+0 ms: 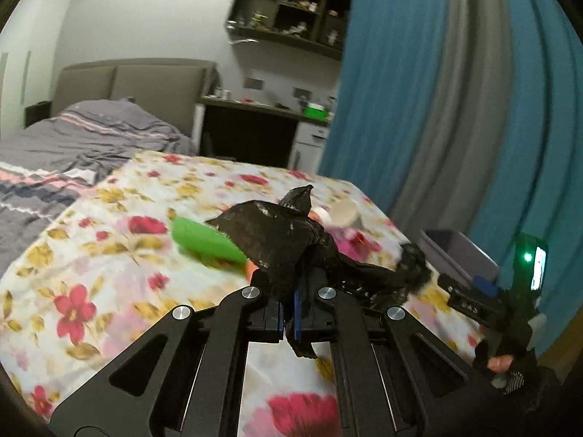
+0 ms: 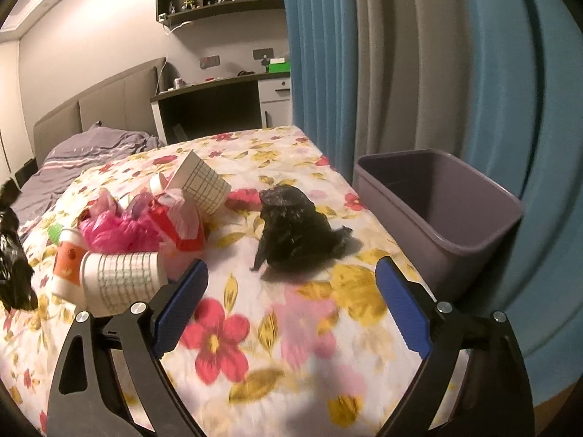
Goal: Collect trash
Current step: 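Grasp the black plastic bag with the left gripper while the right gripper grasps another black bag, then carry both black bags over the grey bin with both grippers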
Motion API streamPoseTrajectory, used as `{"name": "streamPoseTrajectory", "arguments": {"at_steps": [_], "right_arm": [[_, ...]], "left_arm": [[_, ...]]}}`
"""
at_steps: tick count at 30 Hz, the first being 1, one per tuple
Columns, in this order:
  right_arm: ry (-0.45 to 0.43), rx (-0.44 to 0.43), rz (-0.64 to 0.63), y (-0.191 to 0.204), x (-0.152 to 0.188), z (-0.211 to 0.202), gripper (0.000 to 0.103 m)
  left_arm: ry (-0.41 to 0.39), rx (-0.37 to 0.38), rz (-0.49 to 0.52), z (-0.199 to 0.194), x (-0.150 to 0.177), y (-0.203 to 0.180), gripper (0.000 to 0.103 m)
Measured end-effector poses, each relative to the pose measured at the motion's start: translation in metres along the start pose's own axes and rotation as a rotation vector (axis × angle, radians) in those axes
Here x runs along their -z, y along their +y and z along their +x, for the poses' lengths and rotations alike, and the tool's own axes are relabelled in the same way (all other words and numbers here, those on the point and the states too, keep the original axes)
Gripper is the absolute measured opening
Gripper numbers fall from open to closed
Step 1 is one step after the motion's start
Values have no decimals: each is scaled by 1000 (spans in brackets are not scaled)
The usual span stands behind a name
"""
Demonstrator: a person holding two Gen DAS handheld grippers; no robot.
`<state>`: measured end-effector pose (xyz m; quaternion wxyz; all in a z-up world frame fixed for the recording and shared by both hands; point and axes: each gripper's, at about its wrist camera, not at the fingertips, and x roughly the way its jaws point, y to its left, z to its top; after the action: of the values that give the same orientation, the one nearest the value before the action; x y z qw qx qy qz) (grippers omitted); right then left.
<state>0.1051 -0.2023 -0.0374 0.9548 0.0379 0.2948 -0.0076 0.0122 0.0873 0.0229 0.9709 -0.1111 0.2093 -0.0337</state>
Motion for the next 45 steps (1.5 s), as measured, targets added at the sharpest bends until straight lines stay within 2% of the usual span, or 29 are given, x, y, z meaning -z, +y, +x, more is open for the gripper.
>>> {"name": "streamPoseTrajectory", "arguments": {"at_steps": [1, 3, 9, 16, 21, 29, 37, 45], "right_arm": [[7, -5, -1, 0, -4, 7, 89], [26, -3, -9, 1, -11, 21, 81], [95, 4, -49, 4, -28, 66, 72], [183, 0, -92, 6, -31, 99, 65], [228, -3, -94, 4, -25, 112, 44], [191, -26, -112, 3, -24, 100, 26], [68, -74, -118, 2, -29, 50, 25], [-10, -152, -137, 7, -35, 13, 25]], "left_arm": [[-8, -13, -12, 3, -4, 2, 2], [-20, -35, -17, 8, -10, 4, 2], [-18, -80, -24, 27, -16, 3, 2], [-20, -114, -30, 35, -18, 7, 2], [-2, -104, -45, 40, -18, 9, 2], [5, -101, -47, 41, -16, 9, 2], [8, -96, -41, 42, -16, 5, 2], [15, -49, -20, 47, -21, -14, 2]]}}
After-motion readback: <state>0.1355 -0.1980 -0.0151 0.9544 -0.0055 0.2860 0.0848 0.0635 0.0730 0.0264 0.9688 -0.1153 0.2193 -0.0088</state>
